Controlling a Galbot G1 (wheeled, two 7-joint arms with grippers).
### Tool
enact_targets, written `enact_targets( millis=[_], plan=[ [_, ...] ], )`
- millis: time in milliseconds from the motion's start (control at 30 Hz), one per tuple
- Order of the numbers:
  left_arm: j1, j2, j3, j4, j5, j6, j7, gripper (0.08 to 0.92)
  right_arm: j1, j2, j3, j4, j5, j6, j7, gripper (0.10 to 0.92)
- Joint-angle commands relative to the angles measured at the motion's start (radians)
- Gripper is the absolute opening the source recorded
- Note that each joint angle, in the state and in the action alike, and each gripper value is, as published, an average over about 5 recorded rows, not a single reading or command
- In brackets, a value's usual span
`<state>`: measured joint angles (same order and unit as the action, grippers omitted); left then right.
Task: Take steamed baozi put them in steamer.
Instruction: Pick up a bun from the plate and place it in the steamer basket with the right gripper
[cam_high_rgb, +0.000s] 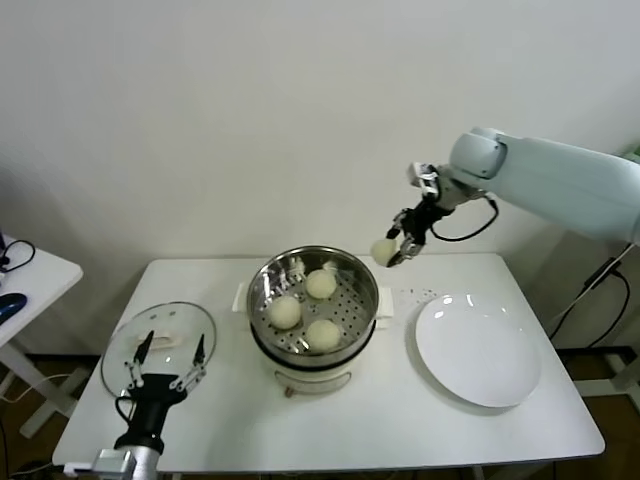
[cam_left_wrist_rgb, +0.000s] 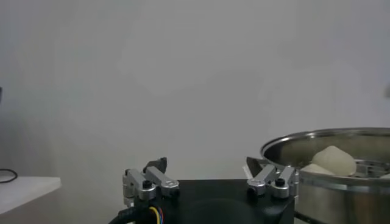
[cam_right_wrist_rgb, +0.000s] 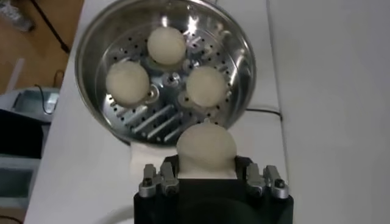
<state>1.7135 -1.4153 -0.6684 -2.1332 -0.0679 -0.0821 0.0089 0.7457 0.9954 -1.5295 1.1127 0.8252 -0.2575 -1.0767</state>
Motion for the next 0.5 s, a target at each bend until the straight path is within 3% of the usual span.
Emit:
enact_targets(
  millis=[33,500],
  plan=[
    [0.0,-0.004,0.004,-0.007,0.0,0.0,0.0,0.823,0.014,0.228,-0.131,-0.021,0.168,-0.026,0.028,0.602],
    [0.002,-0.005,0.0,0.0,-0.005,-0.005,0.0,0.823,-0.077,0.289,-0.144,-0.067,0.152,-0.032,0.044,0.602]
  ],
)
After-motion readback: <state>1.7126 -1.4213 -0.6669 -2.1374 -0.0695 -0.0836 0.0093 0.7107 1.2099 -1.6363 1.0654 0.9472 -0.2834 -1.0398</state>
